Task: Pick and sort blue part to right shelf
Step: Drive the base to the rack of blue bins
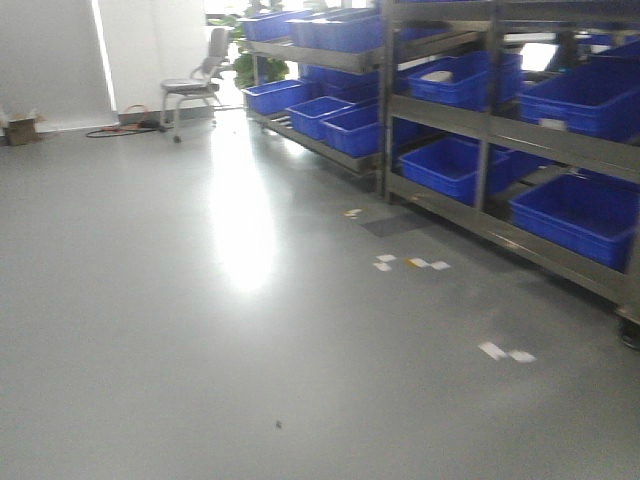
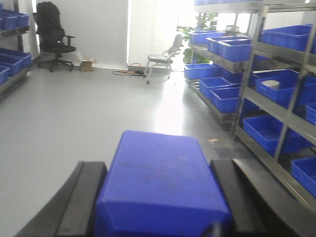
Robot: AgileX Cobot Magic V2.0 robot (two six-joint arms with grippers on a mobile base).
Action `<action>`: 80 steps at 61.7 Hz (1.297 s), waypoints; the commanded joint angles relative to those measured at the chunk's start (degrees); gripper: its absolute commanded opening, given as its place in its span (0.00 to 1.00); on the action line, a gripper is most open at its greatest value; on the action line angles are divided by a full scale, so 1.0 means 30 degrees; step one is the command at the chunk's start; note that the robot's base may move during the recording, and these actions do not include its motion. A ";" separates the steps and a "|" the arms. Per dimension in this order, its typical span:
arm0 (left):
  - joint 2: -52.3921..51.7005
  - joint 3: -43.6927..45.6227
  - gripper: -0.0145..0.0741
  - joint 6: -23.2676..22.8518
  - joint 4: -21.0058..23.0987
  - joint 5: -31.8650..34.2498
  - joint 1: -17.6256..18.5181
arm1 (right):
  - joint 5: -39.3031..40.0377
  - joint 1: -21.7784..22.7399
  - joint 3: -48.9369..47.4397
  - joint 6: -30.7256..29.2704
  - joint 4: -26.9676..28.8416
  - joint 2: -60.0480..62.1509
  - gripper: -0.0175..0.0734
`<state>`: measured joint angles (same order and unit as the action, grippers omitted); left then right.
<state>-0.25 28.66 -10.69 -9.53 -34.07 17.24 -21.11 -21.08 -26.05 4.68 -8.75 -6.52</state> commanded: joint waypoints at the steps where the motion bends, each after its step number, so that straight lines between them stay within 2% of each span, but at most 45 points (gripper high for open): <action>1: 0.0251 0.0510 0.54 0.0011 -0.0010 0.1645 -0.0076 | 0.1867 0.0020 -0.0520 -0.0155 -0.0274 -0.0262 0.40; 80: 0.0251 0.0510 0.54 0.0011 0.0030 0.1645 -0.0076 | 0.1853 0.0020 -0.0520 -0.0155 -0.0274 -0.0262 0.40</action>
<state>-0.25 28.66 -10.69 -9.35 -34.16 17.01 -21.11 -21.08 -26.05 4.68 -8.78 -6.52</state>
